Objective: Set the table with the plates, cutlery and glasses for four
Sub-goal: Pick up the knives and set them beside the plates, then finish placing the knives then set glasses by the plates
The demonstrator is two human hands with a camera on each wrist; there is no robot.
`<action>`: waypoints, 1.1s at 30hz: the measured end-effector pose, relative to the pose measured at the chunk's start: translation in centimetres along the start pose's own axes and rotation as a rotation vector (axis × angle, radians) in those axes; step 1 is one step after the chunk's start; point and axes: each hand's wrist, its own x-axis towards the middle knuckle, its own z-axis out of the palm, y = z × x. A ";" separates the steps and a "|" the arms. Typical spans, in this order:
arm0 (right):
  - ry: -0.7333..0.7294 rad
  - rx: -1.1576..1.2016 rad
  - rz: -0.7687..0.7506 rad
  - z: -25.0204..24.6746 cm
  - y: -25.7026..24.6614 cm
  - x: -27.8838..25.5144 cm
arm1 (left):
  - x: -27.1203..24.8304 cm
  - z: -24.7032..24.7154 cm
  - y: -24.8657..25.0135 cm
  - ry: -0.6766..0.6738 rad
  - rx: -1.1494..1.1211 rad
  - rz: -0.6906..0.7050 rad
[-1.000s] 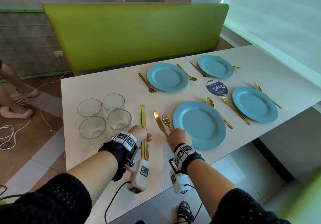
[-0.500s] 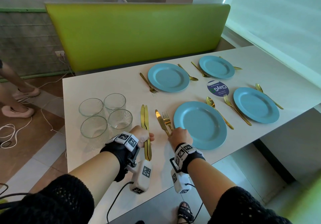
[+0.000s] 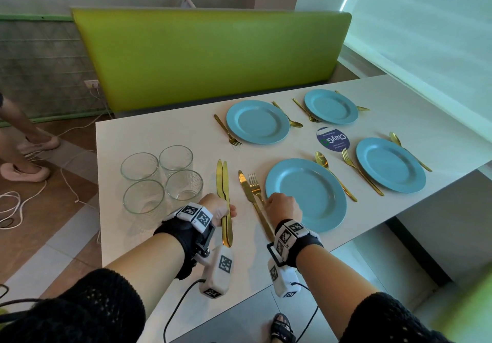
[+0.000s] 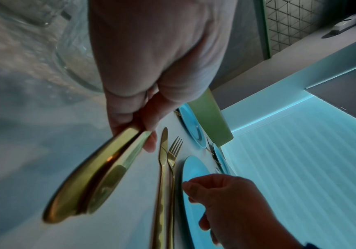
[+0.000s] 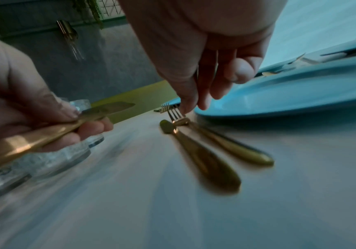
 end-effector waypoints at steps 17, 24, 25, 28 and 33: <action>-0.265 0.594 0.038 -6.2 2.6 1.1 | -2.4 7.5 5.3 -0.255 0.223 0.141; -0.230 0.760 0.125 -9.5 7.0 5.8 | -0.9 14.6 7.8 -0.285 0.118 0.178; -0.235 0.765 0.132 -9.8 7.6 6.8 | -0.6 15.6 8.3 -0.280 0.107 0.182; -0.211 0.735 0.149 -11.2 9.6 9.9 | 0.8 18.3 9.8 -0.220 0.061 0.177; -0.129 0.425 0.177 -12.9 14.5 15.4 | 3.4 21.2 12.7 -0.148 0.042 0.164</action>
